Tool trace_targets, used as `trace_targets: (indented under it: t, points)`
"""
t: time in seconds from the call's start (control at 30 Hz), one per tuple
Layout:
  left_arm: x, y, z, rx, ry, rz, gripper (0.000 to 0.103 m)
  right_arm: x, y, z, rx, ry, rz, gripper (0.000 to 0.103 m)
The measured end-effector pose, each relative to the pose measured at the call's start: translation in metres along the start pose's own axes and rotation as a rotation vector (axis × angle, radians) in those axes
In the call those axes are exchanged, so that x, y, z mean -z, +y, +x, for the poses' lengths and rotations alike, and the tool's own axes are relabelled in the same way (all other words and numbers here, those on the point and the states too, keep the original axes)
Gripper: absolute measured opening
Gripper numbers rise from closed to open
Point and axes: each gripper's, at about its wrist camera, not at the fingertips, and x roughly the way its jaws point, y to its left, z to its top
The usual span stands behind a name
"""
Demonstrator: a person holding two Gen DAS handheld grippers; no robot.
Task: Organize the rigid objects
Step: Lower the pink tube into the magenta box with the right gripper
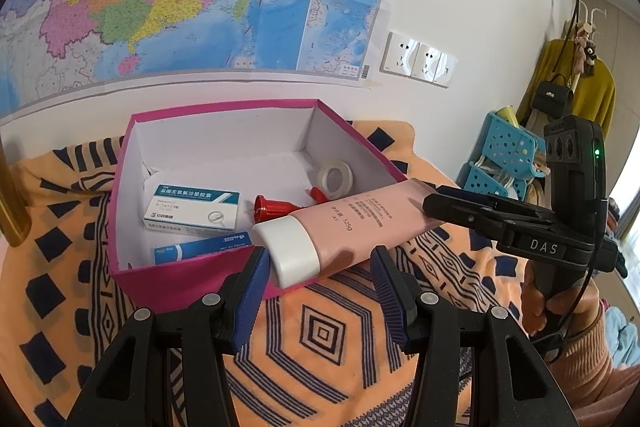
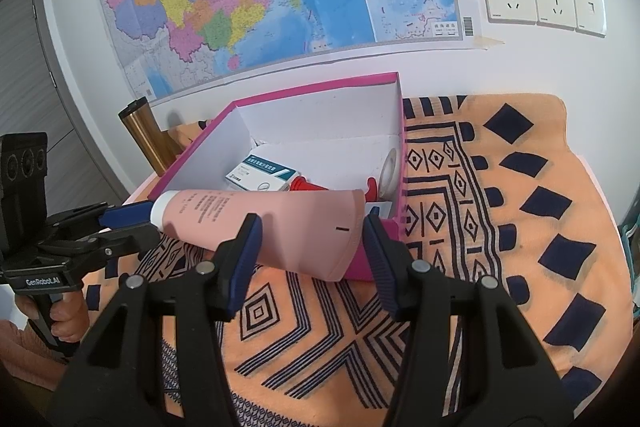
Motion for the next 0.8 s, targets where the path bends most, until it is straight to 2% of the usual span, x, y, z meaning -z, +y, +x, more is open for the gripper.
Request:
trace_targets:
  t: [0.8]
  points:
    - [-0.0093,0.0055,0.0087,-0.006,-0.001,0.001,0.052,-0.0026,-0.0012,0.0009,0.000,-0.003,-0.001,0.055]
